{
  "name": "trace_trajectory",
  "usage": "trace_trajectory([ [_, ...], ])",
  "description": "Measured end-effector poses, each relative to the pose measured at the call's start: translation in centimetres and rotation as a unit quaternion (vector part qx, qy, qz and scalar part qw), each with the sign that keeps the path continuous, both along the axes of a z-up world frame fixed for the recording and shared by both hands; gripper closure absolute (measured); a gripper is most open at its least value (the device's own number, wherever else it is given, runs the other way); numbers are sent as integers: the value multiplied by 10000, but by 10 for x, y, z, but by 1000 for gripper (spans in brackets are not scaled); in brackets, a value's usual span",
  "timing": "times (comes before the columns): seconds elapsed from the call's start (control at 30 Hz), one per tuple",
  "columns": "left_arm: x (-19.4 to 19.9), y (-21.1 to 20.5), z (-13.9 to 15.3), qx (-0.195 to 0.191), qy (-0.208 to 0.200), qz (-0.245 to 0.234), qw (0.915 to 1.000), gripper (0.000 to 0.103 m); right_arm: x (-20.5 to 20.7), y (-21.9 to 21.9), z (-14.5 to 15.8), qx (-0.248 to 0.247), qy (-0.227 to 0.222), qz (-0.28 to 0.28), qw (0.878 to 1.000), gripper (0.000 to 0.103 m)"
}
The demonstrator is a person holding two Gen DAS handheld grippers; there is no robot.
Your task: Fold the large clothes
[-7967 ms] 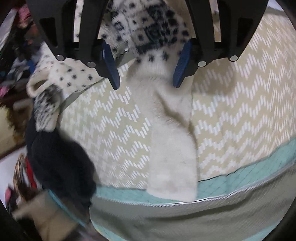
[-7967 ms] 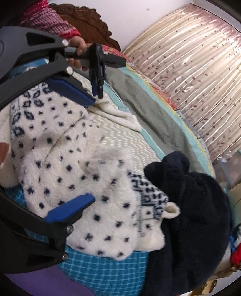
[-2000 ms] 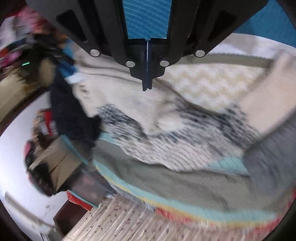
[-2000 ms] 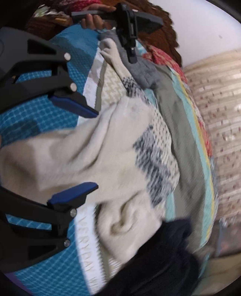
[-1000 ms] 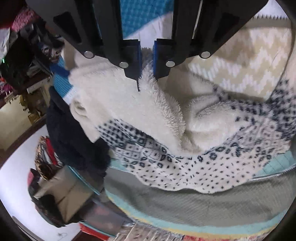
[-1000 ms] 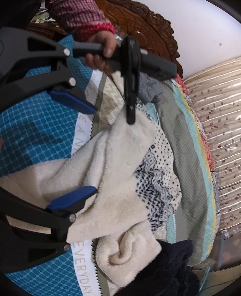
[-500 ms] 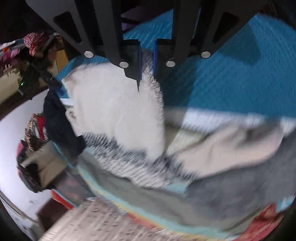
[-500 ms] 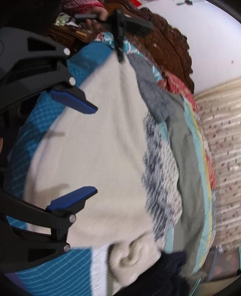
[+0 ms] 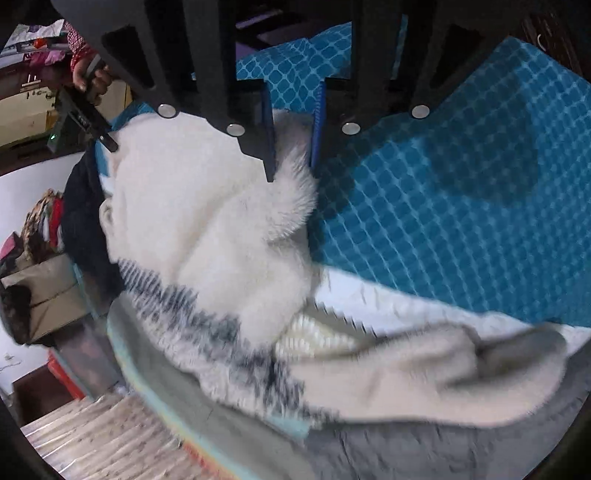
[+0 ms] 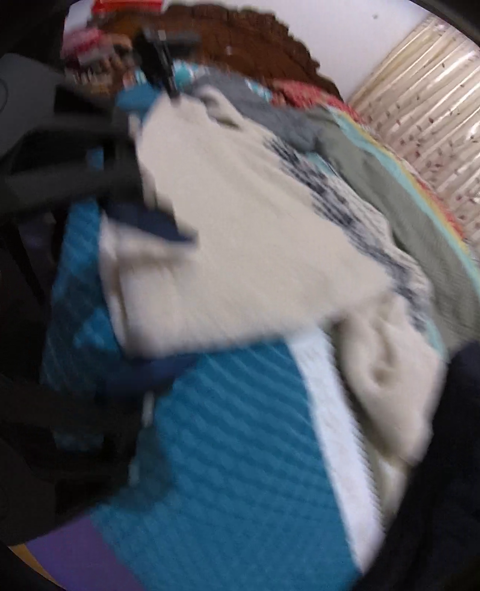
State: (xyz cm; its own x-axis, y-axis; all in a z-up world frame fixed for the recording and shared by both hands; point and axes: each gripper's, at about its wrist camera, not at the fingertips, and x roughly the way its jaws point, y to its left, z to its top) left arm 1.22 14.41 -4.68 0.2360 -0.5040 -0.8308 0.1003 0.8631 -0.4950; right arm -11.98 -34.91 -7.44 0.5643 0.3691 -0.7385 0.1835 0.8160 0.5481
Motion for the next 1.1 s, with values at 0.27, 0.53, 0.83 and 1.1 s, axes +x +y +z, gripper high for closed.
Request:
trace_trajectory([
  [0.27, -54, -15, 9, 259, 191, -820, 9961, 72, -46, -5, 48, -1323, 107, 429, 9902, 94],
  [0.53, -73, 61, 35, 142, 256, 406, 9987, 61, -63, -79, 30, -4, 231, -1089, 9938, 45],
  [0.83, -33, 60, 65, -224, -489, 1123, 9922, 59, 86, -35, 74, -2949, -685, 252, 9527, 34],
  [1.1, 17, -69, 40, -423, -372, 93, 9984, 59, 171, -74, 30, -4231, 172, 319, 9054, 90],
])
